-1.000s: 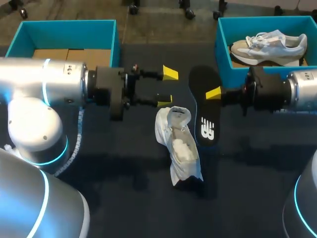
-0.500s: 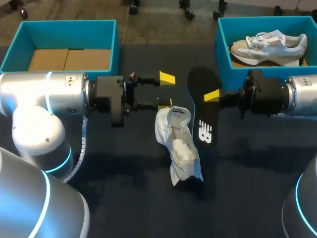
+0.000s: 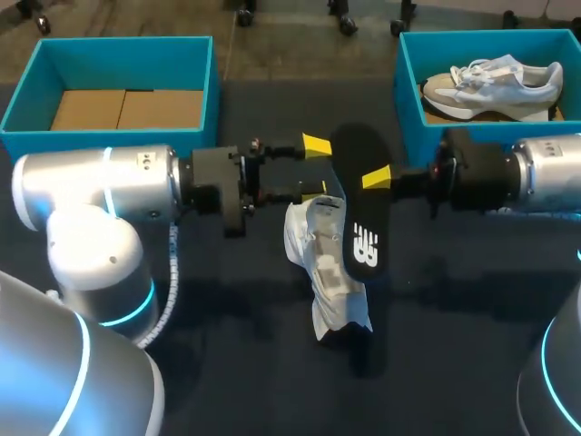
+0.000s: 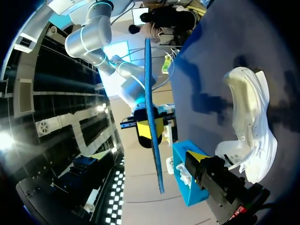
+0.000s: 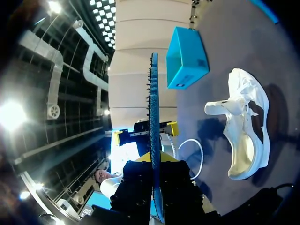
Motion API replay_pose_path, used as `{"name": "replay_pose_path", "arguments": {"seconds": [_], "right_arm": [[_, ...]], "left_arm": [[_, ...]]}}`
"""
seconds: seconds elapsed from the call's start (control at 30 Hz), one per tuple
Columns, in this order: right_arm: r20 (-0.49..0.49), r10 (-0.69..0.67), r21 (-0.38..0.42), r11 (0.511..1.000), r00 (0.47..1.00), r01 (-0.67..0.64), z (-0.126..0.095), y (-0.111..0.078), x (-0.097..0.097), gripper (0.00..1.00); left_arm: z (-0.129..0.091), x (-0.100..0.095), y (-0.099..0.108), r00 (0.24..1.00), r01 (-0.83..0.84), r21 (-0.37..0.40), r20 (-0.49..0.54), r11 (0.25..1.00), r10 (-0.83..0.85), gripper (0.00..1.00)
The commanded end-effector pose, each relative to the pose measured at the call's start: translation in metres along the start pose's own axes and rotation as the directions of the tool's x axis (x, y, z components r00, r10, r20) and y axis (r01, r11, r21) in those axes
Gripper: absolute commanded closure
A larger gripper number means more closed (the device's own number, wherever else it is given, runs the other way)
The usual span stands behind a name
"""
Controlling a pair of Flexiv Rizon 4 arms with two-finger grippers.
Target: Take the shoe out of the shoebox, open the shoe tongue, remove and reinsert the insole, then place the shoe into the shoebox
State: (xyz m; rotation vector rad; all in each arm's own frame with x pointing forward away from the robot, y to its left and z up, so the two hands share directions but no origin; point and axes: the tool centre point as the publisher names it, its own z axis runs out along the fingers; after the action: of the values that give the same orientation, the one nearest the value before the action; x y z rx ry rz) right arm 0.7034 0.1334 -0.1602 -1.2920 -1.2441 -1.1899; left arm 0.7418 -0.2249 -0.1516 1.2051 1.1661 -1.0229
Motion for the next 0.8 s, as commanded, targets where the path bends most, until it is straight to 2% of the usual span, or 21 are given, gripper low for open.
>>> {"name": "replay_pose_path", "arguments": {"seconds": [0.03,0.2,0.23,0.27,0.4,0.43,0.53,0.6,0.63,0.67,0.77,0.8], "right_arm": [[-0.006,-0.005,0.000,1.000,1.000,0.005,0.009,0.002,-0.003,1.00],[-0.013,-0.008,0.005,1.000,1.000,0.008,0.015,0.001,-0.004,1.00],[-0.013,-0.008,0.005,1.000,1.000,0.008,0.015,0.001,-0.004,1.00],[-0.014,-0.008,0.004,1.000,1.000,0.008,0.016,0.001,-0.004,1.00],[-0.020,-0.010,0.000,1.000,1.000,0.010,0.017,-0.001,-0.004,1.00],[-0.021,-0.011,-0.001,1.000,1.000,0.011,0.017,-0.001,-0.004,1.00],[-0.021,-0.011,-0.006,1.000,1.000,0.011,0.017,-0.001,-0.005,1.00],[-0.021,-0.011,-0.009,1.000,1.000,0.011,0.017,-0.001,-0.005,1.00],[-0.021,-0.012,-0.009,1.000,1.000,0.011,0.017,-0.002,-0.005,1.00],[-0.021,-0.011,-0.010,1.000,1.000,0.011,0.017,-0.002,-0.005,1.00],[-0.022,-0.011,-0.009,1.000,1.000,0.011,0.017,-0.001,-0.005,1.00],[-0.022,-0.010,-0.009,1.000,1.000,0.010,0.017,-0.001,-0.006,1.00]], "left_arm": [[0.025,0.007,0.002,1.000,0.004,-0.022,0.017,1.000,-0.003,0.11],[0.036,0.009,0.005,0.999,0.017,-0.038,0.030,0.999,-0.016,0.19],[0.037,0.009,0.006,0.999,0.018,-0.039,0.033,0.999,-0.017,0.31],[0.039,0.009,0.006,0.999,0.023,-0.043,0.034,0.999,-0.021,0.36],[0.043,0.011,0.006,0.999,0.031,-0.043,0.036,0.999,-0.029,0.42],[0.043,0.011,0.006,0.999,0.031,-0.042,0.035,0.999,-0.030,0.49],[0.044,0.013,0.005,0.999,0.039,-0.042,0.034,0.998,-0.038,0.55],[0.044,0.013,0.004,0.998,0.048,-0.046,0.034,0.998,-0.046,0.63],[0.044,0.014,0.004,0.998,0.048,-0.047,0.033,0.998,-0.047,0.62],[0.044,0.014,0.004,0.998,0.051,-0.049,0.034,0.997,-0.049,0.65],[0.044,0.016,0.004,0.998,0.056,-0.051,0.033,0.997,-0.054,0.78],[0.044,0.017,0.004,0.998,0.057,-0.051,0.032,0.997,-0.055,0.91]]}}
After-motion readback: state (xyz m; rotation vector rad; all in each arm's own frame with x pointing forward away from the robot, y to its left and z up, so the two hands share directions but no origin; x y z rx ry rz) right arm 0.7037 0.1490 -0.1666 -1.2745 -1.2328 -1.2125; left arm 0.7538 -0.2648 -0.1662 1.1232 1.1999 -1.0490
